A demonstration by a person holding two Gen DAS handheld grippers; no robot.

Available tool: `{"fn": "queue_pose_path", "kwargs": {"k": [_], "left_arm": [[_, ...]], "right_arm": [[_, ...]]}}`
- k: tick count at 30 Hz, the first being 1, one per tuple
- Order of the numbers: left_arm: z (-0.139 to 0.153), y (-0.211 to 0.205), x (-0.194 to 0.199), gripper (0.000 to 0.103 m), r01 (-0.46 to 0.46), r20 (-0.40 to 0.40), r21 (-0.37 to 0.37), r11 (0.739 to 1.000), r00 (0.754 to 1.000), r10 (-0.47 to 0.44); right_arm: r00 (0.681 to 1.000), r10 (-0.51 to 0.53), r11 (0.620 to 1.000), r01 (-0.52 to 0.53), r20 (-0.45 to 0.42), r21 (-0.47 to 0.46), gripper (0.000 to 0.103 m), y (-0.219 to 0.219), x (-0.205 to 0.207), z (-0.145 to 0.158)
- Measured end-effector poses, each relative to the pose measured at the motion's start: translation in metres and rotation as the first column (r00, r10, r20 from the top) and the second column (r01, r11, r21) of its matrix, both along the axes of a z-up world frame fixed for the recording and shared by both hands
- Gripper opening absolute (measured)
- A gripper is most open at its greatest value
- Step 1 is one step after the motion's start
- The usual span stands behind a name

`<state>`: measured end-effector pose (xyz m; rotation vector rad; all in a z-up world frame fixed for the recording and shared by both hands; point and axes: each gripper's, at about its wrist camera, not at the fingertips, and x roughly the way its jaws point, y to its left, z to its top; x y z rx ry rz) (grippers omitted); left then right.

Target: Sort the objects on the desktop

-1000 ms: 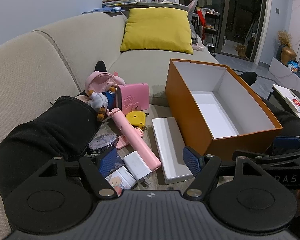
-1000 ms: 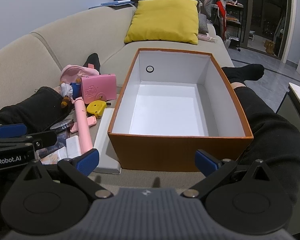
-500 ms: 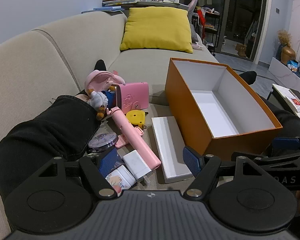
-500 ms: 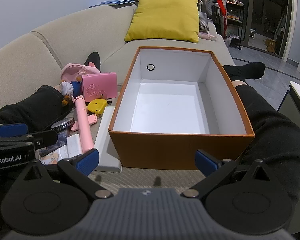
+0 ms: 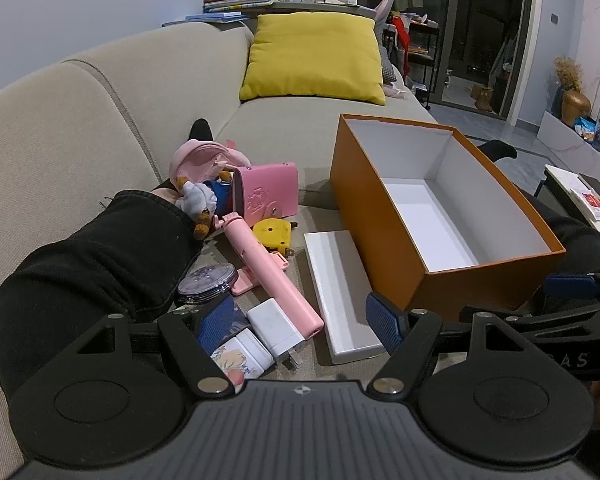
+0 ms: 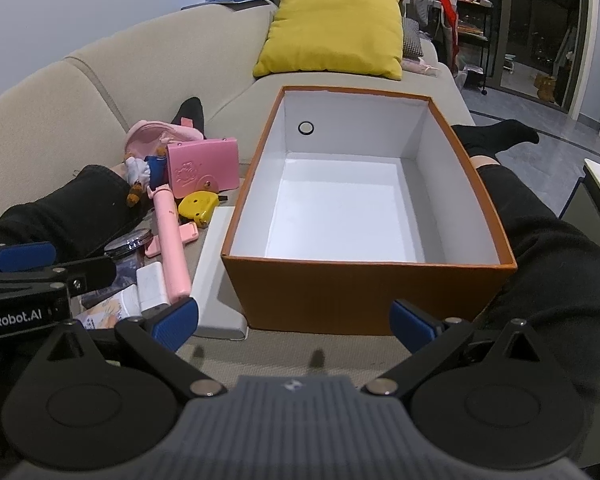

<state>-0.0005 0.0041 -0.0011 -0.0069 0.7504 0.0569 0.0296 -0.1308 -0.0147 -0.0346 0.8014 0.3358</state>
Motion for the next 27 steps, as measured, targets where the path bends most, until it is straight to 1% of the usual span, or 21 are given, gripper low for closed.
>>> {"fn": "queue_pose_path", "kwargs": {"k": [7, 10, 11, 12, 13, 15, 17, 19, 20, 21, 22, 23, 24, 25, 27], "left_arm": [[-0.002, 0.006, 0.002, 0.086, -0.011, -0.012, -0.006, 1.000, 1.000, 0.011], [-0.004, 0.013, 0.003, 0.086, -0.020, -0.025, -0.010, 1.000, 0.999, 0.020], [-0.004, 0.016, 0.004, 0.086, -0.024, -0.031, -0.009, 1.000, 0.999, 0.023], [-0.004, 0.019, 0.003, 0.085, -0.031, -0.033, -0.004, 1.000, 0.999, 0.031], [-0.004, 0.023, 0.003, 0.082, -0.039, -0.035, 0.001, 0.999, 0.999, 0.039], [-0.005, 0.031, 0.002, 0.078, -0.054, -0.047, 0.012, 0.998, 0.997, 0.055], [-0.005, 0.041, 0.002, 0.073, -0.069, -0.063, 0.008, 0.998, 0.996, 0.069], [-0.006, 0.052, 0.003, 0.063, -0.095, -0.083, 0.005, 0.995, 0.992, 0.095], [-0.007, 0.057, 0.004, 0.061, -0.100, -0.092, 0.002, 0.995, 0.991, 0.099], [-0.009, 0.063, 0.005, 0.057, -0.104, -0.102, -0.001, 0.995, 0.989, 0.104], [-0.010, 0.066, 0.007, 0.053, -0.106, -0.110, -0.001, 0.994, 0.988, 0.105], [-0.012, 0.070, 0.008, 0.051, -0.103, -0.121, -0.003, 0.995, 0.987, 0.102], [-0.014, 0.073, 0.011, 0.044, -0.100, -0.135, -0.006, 0.995, 0.986, 0.099], [-0.016, 0.076, 0.014, 0.041, -0.095, -0.151, -0.010, 0.995, 0.984, 0.092], [-0.021, 0.084, 0.020, 0.041, -0.085, -0.175, -0.032, 0.996, 0.981, 0.078]], "right_arm": [[0.999, 0.035, 0.999, -0.035, -0.017, 0.004, 0.102, 0.008, 0.002, -0.002], [0.997, 0.074, 0.997, -0.074, -0.029, 0.007, 0.101, 0.016, 0.004, -0.003], [0.995, 0.094, 0.996, -0.094, -0.034, 0.009, 0.099, 0.019, 0.005, -0.003], [0.992, 0.118, 0.993, -0.118, -0.036, 0.010, 0.090, 0.024, 0.005, -0.003], [0.989, 0.145, 0.989, -0.145, -0.040, 0.005, 0.084, 0.028, 0.005, -0.003], [0.977, 0.206, 0.978, -0.207, -0.054, -0.007, 0.066, 0.041, 0.006, -0.004], [0.959, 0.275, 0.961, -0.277, -0.060, -0.019, 0.056, 0.055, 0.006, -0.004], [0.937, 0.345, 0.937, -0.347, -0.053, -0.034, 0.047, 0.070, 0.005, -0.003], [0.928, 0.370, 0.927, -0.372, -0.051, -0.042, 0.040, 0.075, 0.005, -0.003], [0.916, 0.399, 0.915, -0.401, -0.048, -0.047, 0.036, 0.082, 0.007, -0.003], [0.906, 0.420, 0.905, -0.422, -0.050, -0.049, 0.035, 0.088, 0.009, -0.003], [0.898, 0.436, 0.898, -0.438, -0.054, -0.048, 0.033, 0.092, 0.012, -0.004], [0.891, 0.451, 0.890, -0.453, -0.059, -0.043, 0.032, 0.097, 0.015, -0.004], [0.885, 0.462, 0.885, -0.464, -0.066, -0.035, 0.031, 0.102, 0.020, -0.005], [0.879, 0.470, 0.880, -0.474, -0.080, -0.030, 0.031, 0.112, 0.031, -0.006]]}}
